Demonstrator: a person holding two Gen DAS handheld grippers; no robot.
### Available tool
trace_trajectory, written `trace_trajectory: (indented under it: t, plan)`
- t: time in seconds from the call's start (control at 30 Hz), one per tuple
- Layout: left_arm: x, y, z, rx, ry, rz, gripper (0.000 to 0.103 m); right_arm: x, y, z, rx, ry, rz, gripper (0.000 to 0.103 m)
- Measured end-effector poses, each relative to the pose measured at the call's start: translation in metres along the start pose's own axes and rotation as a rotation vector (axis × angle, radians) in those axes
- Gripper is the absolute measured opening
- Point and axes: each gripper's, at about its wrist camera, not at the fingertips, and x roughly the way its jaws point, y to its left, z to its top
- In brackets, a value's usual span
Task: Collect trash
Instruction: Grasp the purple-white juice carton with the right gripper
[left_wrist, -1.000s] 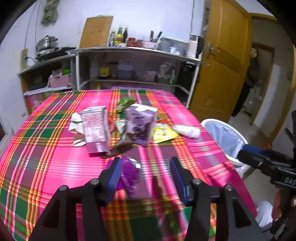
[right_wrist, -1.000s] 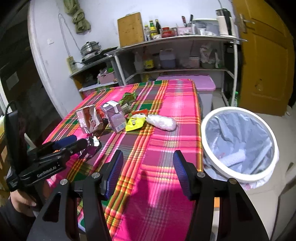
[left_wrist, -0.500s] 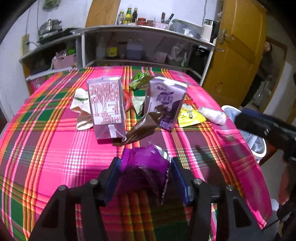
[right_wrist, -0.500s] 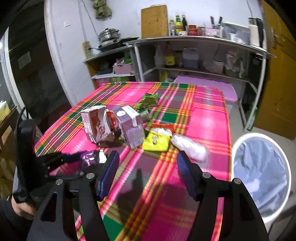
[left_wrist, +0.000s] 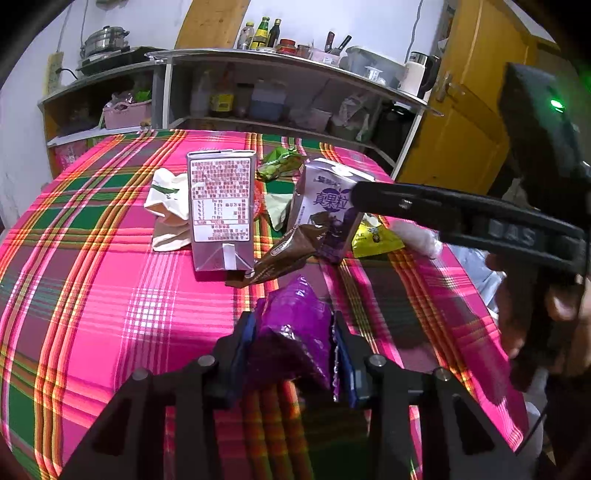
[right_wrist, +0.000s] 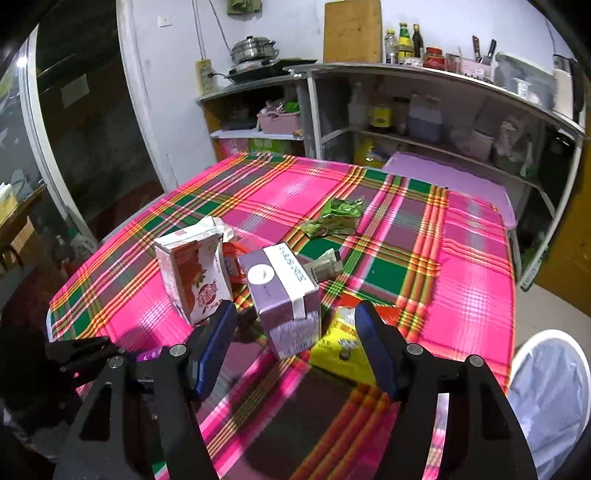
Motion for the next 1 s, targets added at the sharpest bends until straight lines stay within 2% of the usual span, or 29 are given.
trace_trajectory:
  t: [0.13,0.17,0.2,0.23,0.5,0.73,1.0]
  plan:
    - [0.000,0.000,0.000,-0.001,0.000,-0.008,0.041,0.011,-0.003,0.007,0.016,0.019,0.015,0.067]
    - [0.000,-0.001,0.000,-0.002,-0.001,-0.009,0.041,0.014,-0.004,0.008,0.024,0.027,0.023,0.062]
    - [0.000,-0.001,0.000,-0.004,-0.001,-0.012,0.041,0.014,-0.004,0.008,0.027,0.032,0.032,0.048]
    - [0.000,0.000,0.001,-0.005,-0.002,-0.013,0.041,0.016,-0.002,0.009,0.028,0.039,0.040,0.044]
    - [-0.010,-0.002,0.000,0.001,-0.024,-0.017,0.041,-0.001,0.009,0.007,0.017,0.006,0.023,0.043]
    - [-0.031,-0.011,0.000,0.022,-0.060,-0.025,0.041,-0.039,0.009,0.002,0.035,-0.061,-0.001,0.043]
    - [-0.049,-0.032,0.005,0.054,-0.096,-0.064,0.041,-0.087,0.000,-0.020,0.091,-0.120,-0.037,0.041]
